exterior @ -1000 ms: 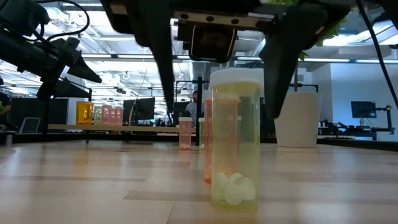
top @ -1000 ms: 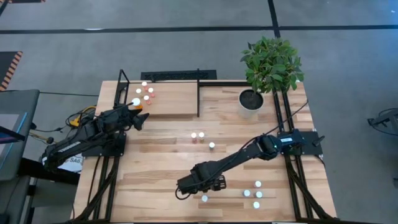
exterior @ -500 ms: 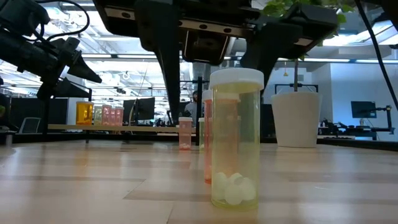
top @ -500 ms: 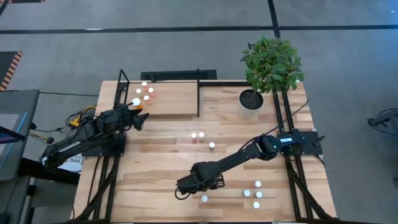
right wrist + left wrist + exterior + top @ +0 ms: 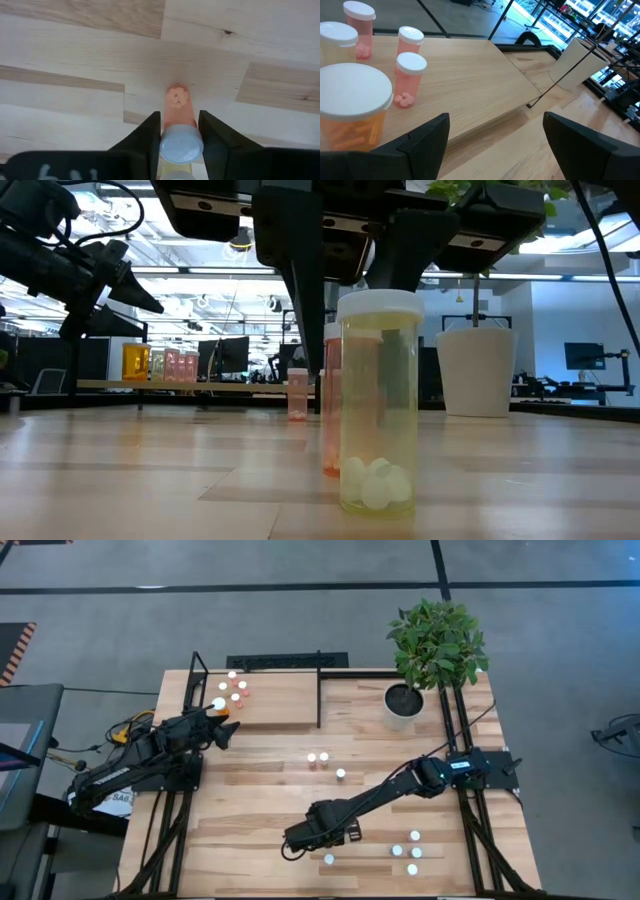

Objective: Pick and place medicine bottles onto shelf by color
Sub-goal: Move the orange pill bottle to the center

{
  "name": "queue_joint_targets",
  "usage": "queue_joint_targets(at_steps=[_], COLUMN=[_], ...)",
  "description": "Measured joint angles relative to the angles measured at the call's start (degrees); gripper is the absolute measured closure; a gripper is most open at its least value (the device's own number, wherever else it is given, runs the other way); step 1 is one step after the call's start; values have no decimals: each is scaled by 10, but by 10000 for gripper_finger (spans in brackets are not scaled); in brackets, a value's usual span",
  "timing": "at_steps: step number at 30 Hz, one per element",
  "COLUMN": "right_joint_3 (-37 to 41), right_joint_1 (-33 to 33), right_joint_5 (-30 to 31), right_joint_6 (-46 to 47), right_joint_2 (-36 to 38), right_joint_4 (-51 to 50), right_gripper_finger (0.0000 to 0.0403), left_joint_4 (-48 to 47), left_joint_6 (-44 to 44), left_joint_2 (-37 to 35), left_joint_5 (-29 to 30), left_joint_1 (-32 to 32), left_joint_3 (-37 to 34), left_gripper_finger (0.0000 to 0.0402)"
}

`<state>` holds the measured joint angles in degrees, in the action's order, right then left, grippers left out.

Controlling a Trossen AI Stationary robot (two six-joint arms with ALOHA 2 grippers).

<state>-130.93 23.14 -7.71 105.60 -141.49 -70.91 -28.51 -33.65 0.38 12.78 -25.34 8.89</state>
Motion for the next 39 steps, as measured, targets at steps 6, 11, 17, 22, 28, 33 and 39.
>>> queue_joint_targets(at_steps=[6, 11, 17, 22, 28, 33, 39], right_joint_3=[0, 0, 0, 0, 0, 0, 0], right_joint_1=[-4, -23, -57, -95, -140, -176, -209], right_joint_5=[-1, -19, -28, -28, -28, -27, -18], right_joint_6=[-2, -29, -66, -113, -158, -183, -191], right_joint_2=[0, 0, 0, 0, 0, 0, 0], right_joint_4=[0, 1, 0, 0, 0, 0, 0], right_gripper_finger=[269, 247, 255, 261, 258, 258, 257], left_joint_4=[0, 0, 0, 0, 0, 0, 0], left_joint_6=[0, 0, 0, 0, 0, 0, 0], left_joint_2=[0, 0, 0, 0, 0, 0, 0], left_joint_5=[0, 0, 0, 0, 0, 0, 0], left_joint_1=[0, 0, 0, 0, 0, 0, 0], left_joint_3=[0, 0, 0, 0, 0, 0, 0], left_gripper_finger=[93, 93, 93, 93, 93, 93, 93])
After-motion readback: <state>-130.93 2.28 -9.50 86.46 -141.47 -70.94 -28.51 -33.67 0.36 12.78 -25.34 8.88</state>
